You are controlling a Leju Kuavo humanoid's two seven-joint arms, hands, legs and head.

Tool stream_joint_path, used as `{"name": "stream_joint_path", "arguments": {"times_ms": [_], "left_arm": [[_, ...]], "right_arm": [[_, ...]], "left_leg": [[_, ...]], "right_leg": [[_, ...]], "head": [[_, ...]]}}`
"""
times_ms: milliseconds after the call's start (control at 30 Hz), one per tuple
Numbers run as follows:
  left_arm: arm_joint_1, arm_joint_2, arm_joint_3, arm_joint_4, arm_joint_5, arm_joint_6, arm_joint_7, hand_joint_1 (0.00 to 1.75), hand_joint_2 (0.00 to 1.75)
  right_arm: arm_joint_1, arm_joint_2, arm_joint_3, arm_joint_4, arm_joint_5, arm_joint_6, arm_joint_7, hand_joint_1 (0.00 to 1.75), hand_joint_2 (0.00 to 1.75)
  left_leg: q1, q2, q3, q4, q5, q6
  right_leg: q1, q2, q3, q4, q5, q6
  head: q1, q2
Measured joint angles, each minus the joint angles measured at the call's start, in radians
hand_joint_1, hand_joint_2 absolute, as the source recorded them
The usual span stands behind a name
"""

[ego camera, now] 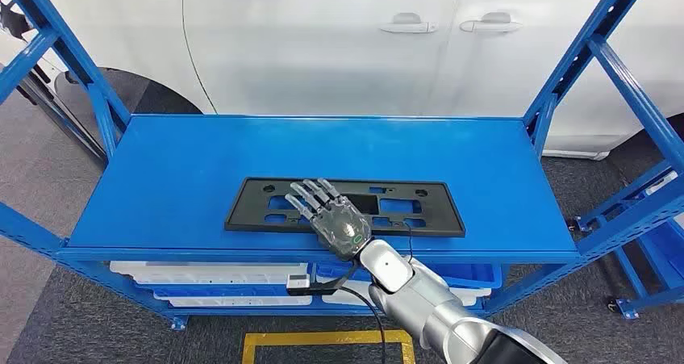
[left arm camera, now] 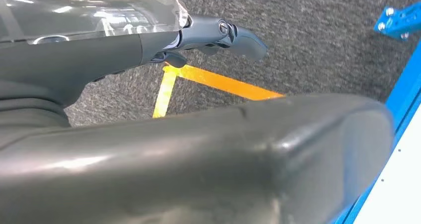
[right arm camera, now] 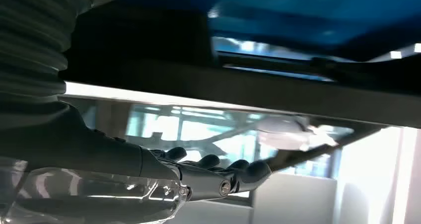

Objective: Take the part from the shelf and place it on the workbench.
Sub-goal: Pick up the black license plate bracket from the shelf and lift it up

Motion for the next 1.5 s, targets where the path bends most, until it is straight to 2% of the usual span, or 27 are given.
{"name": "stream_joint_path", "arguments": {"times_ms": [67, 133, 200, 267, 333, 400, 467, 500, 533, 567, 600, 633, 700, 733, 800, 867, 933, 1000, 1033, 1067, 1100, 1167, 1233, 1300, 1367, 1433, 1500], "left_arm": [[0.000, 0.000, 0.000, 0.000, 0.001, 0.000, -0.001, 0.00, 0.00], [0.001, 0.000, 0.000, 0.000, 0.002, 0.000, -0.004, 0.00, 0.00], [0.001, 0.000, 0.000, 0.000, 0.004, 0.000, -0.006, 0.00, 0.00], [0.002, 0.001, 0.000, 0.000, 0.004, 0.001, -0.006, 0.00, 0.00], [0.002, 0.003, 0.000, 0.000, 0.005, 0.002, -0.007, 0.00, 0.00], [0.003, 0.004, 0.000, 0.000, 0.005, 0.003, -0.006, 0.00, 0.00], [0.003, 0.005, 0.000, 0.000, 0.006, 0.003, -0.006, 0.00, 0.00], [0.004, 0.006, 0.000, 0.000, 0.007, 0.003, -0.006, 0.00, 0.00], [0.004, 0.006, 0.000, 0.000, 0.007, 0.003, -0.006, 0.00, 0.00], [0.005, 0.006, 0.000, 0.000, 0.008, 0.003, -0.006, 0.00, 0.00], [0.006, 0.007, 0.000, 0.000, 0.009, 0.003, -0.007, 0.00, 0.00], [0.006, 0.008, 0.000, 0.000, 0.009, 0.003, -0.007, 0.00, 0.00], [0.004, 0.009, 0.000, 0.000, 0.010, 0.004, -0.009, 0.00, 0.00], [0.003, 0.009, 0.000, 0.000, 0.010, 0.004, -0.009, 0.00, 0.00], [0.004, 0.009, 0.000, 0.000, 0.010, 0.005, -0.010, 0.00, 0.00], [0.003, 0.009, 0.000, 0.000, 0.010, 0.006, -0.010, 0.00, 0.00], [0.002, 0.009, 0.000, 0.000, 0.010, 0.008, -0.010, 0.00, 0.00], [0.002, 0.009, 0.000, 0.000, 0.009, 0.009, -0.014, 0.00, 0.00], [0.002, 0.009, 0.000, 0.000, 0.008, 0.009, -0.018, 0.00, 0.00], [0.002, 0.009, 0.000, 0.000, 0.007, 0.009, -0.024, 0.00, 0.44], [0.002, 0.009, 0.000, 0.000, 0.004, 0.009, -0.035, 0.00, 0.87], [0.001, 0.008, -0.004, 0.000, -0.004, 0.007, -0.066, 0.00, 1.75], [-0.001, 0.007, -0.012, 0.000, -0.012, 0.004, -0.097, 0.00, 1.75], [-0.003, 0.007, -0.020, 0.000, -0.015, 0.002, -0.112, 0.00, 1.75], [-0.005, 0.008, -0.023, 0.000, -0.013, 0.002, -0.116, 0.00, 1.75], [-0.007, 0.008, -0.024, 0.000, -0.011, 0.001, -0.115, 0.00, 1.75], [-0.008, 0.008, -0.024, 0.001, -0.008, -0.005, -0.114, 0.00, 1.75]], "right_arm": [[-0.008, 0.000, -0.003, 0.014, 0.007, 0.000, 0.016, 0.00, 1.75], [-0.022, 0.000, -0.014, 0.037, 0.019, 0.001, 0.046, 0.00, 1.75], [-0.037, -0.001, -0.028, 0.059, 0.029, 0.006, 0.074, 0.01, 1.75], [-0.050, -0.003, -0.046, 0.082, 0.037, 0.022, 0.103, 0.86, 1.75], [-0.059, -0.007, -0.066, 0.098, 0.043, 0.042, 0.124, 1.71, 1.75], [-0.069, -0.012, -0.082, 0.112, 0.047, 0.058, 0.132, 1.73, 1.75], [-0.073, -0.017, -0.096, 0.125, 0.048, 0.067, 0.131, 1.75, 1.75], [-0.074, -0.019, -0.102, 0.131, 0.048, 0.069, 0.130, 1.75, 1.75], [-0.073, -0.020, -0.107, 0.136, 0.047, 0.071, 0.128, 1.75, 1.75], [-0.073, -0.022, -0.111, 0.140, 0.047, 0.071, 0.126, 1.75, 1.75], [-0.074, -0.023, -0.116, 0.144, 0.047, 0.072, 0.123, 1.75, 1.75], [-0.074, -0.024, -0.121, 0.147, 0.046, 0.072, 0.119, 1.75, 1.75], [-0.075, -0.025, -0.129, 0.153, 0.045, 0.073, 0.111, 1.75, 1.75], [-0.075, -0.026, -0.132, 0.155, 0.044, 0.072, 0.108, 1.75, 1.75], [-0.076, -0.028, -0.139, 0.159, 0.041, 0.070, 0.101, 1.75, 1.75], [-0.076, -0.030, -0.146, 0.161, 0.039, 0.067, 0.093, 1.75, 1.75], [-0.076, -0.033, -0.150, 0.164, 0.038, 0.063, 0.087, 1.75, 1.75], [-0.074, -0.035, -0.152, 0.167, 0.038, 0.057, 0.080, 1.75, 1.75], [-0.073, -0.036, -0.153, 0.168, 0.038, 0.054, 0.077, 1.75, 1.75], [-0.073, -0.037, -0.155, 0.170, 0.038, 0.052, 0.075, 1.75, 1.75], [-0.074, -0.037, -0.158, 0.171, 0.038, 0.051, 0.073, 1.75, 1.75], [-0.077, -0.038, -0.164, 0.172, 0.038, 0.049, 0.070, 1.75, 1.75], [-0.080, -0.039, -0.171, 0.172, 0.037, 0.046, 0.062, 1.75, 1.75], [-0.082, -0.039, -0.177, 0.172, 0.036, 0.039, 0.052, 1.75, 1.75], [-0.084, -0.040, -0.184, 0.171, 0.034, 0.031, 0.044, 1.75, 1.75], [-0.087, -0.039, -0.193, 0.170, 0.030, 0.021, 0.034, 1.75, 1.75], [-0.086, -0.038, -0.202, 0.166, 0.022, 0.008, 0.019, 1.75, 1.75]], "left_leg": [[0.000, -0.001, 0.002, 0.000, -0.001, -0.001], [0.000, -0.002, 0.004, 0.003, -0.003, -0.003], [-0.004, -0.003, 0.000, 0.011, -0.007, -0.011], [-0.007, -0.003, -0.003, 0.015, -0.009, -0.022], [-0.004, -0.003, -0.004, 0.021, -0.015, -0.033], [-0.001, -0.002, -0.028, 0.080, -0.054, -0.043], [0.003, -0.002, -0.085, 0.209, -0.122, -0.052], [0.004, -0.002, -0.113, 0.269, -0.144, -0.055], [0.005, -0.002, -0.127, 0.299, -0.149, -0.057], [0.007, -0.002, -0.121, 0.291, -0.135, -0.058], [0.009, -0.001, -0.097, 0.243, -0.104, -0.058], [0.011, -0.001, -0.060, 0.169, -0.068, -0.058], [0.009, -0.001, -0.001, 0.048, -0.027, -0.050], [0.007, -0.002, 0.011, 0.020, -0.022, -0.044], [0.003, -0.004, 0.010, 0.015, -0.021, -0.029], [0.005, -0.002, 0.010, 0.009, -0.016, -0.015], [0.007, 0.000, 0.010, 0.005, -0.012, -0.004], [0.005, 0.001, 0.008, 0.006, -0.011, -0.001], [0.004, 0.001, 0.007, 0.006, -0.012, 0.000], [0.004, 0.000, 0.008, 0.006, -0.012, 0.000], [0.004, -0.001, 0.010, 0.007, -0.013, -0.001], [0.003, -0.003, 0.013, 0.009, -0.017, -0.005], [-0.001, -0.005, 0.012, 0.013, -0.022, -0.013], [-0.002, -0.005, 0.010, 0.013, -0.024, -0.024], [0.002, -0.004, 0.009, 0.022, -0.034, -0.035], [0.005, -0.003, -0.022, 0.095, -0.079, -0.045], [0.007, -0.003, -0.087, 0.230, -0.139, -0.054]], "right_leg": [[0.000, 0.000, 0.025, -0.053, 0.034, -0.002], [0.001, -0.001, 0.089, -0.184, 0.102, -0.010], [0.004, -0.001, 0.137, -0.288, 0.136, -0.018], [0.008, 0.000, 0.146, -0.314, 0.136, -0.026], [0.005, 0.000, 0.148, -0.319, 0.141, -0.036], [0.001, -0.002, 0.151, -0.326, 0.147, -0.046], [0.000, -0.002, 0.149, -0.326, 0.148, -0.049], [0.001, -0.002, 0.147, -0.326, 0.148, -0.050], [0.000, -0.002, 0.147, -0.326, 0.148, -0.049], [0.000, -0.002, 0.147, -0.325, 0.149, -0.049], [0.000, -0.002, 0.148, -0.325, 0.148, -0.047], [0.000, -0.001, 0.149, -0.325, 0.148, -0.045], [0.003, 0.000, 0.149, -0.322, 0.147, -0.035], [0.004, 0.001, 0.146, -0.321, 0.148, -0.029], [0.004, 0.002, 0.143, -0.322, 0.151, -0.017], [0.001, 0.001, 0.136, -0.305, 0.137, -0.006], [-0.001, 0.001, 0.095, -0.215, 0.084, 0.002], [-0.001, 0.001, 0.027, -0.075, 0.024, 0.007], [-0.002, 0.000, 0.004, -0.030, 0.014, 0.008], [-0.002, 0.000, 0.000, -0.024, 0.025, 0.007], [-0.002, 0.000, 0.015, -0.059, 0.053, 0.005], [0.000, 0.000, 0.082, -0.199, 0.121, -0.004], [0.003, -0.001, 0.126, -0.297, 0.151, -0.014], [0.007, 0.000, 0.132, -0.315, 0.149, -0.023], [0.005, 0.000, 0.138, -0.324, 0.152, -0.034], [0.000, -0.001, 0.144, -0.332, 0.155, -0.043], [0.001, -0.001, 0.145, -0.333, 0.155, -0.047]], "head": [[0.000, 0.000], [0.000, 0.000], [0.000, 0.000], [0.000, 0.000], [0.000, 0.000], [0.000, 0.000], [0.000, 0.000], [0.000, 0.000], [0.000, 0.000], [0.000, 0.000], [0.000, 0.000], [0.000, 0.000], [0.000, 0.000], [0.000, 0.000], [0.000, 0.000], [0.000, 0.000], [0.000, 0.000], [0.000, 0.000], [0.000, 0.000], [0.000, 0.000], [0.000, 0.000], [0.000, 0.000], [0.000, 0.000], [0.000, 0.000], [0.000, 0.000], [0.000, 0.000], [0.000, 0.000]]}}
